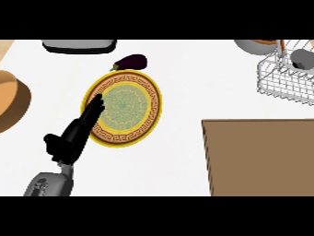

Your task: Pick the cupcake from the tray and place it in the tiered basket

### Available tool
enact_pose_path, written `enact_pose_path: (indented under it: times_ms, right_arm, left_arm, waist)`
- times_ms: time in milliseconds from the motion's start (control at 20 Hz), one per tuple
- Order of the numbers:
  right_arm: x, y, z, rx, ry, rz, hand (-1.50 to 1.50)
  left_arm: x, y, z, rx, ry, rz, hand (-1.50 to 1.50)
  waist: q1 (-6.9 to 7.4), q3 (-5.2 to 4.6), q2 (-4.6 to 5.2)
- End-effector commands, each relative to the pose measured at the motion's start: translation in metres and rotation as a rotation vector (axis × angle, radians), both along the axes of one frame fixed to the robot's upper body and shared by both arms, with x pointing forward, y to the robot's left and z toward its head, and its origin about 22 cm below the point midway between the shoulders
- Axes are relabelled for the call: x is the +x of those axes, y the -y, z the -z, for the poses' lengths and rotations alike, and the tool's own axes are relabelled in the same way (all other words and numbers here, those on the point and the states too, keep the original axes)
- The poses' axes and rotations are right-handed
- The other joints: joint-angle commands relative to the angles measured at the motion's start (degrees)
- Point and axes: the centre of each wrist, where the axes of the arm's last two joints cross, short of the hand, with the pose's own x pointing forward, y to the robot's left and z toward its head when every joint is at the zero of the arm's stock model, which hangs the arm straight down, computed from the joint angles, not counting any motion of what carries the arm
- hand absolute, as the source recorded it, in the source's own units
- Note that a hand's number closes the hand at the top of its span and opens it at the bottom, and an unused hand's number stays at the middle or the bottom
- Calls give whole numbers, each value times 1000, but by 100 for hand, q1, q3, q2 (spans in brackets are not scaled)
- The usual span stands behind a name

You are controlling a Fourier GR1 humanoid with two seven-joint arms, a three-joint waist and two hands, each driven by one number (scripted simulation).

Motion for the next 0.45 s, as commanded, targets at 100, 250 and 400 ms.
enact_pose_path:
  times_ms: [100,250,400]
  right_arm:
    - [-71,60,-2,61,141,66,-150]
    - [-106,82,1,36,101,60,-150]
    - [-127,94,7,28,81,32,-150]
  left_arm:
    - [1,-11,-3,-4,8,2,0]
    - [-5,8,7,-7,7,-17,0]
    - [-3,-11,-2,11,10,-18,0]
  waist:
    - [-38,16,6]
    - [-74,25,13]
    - [-43,38,16]
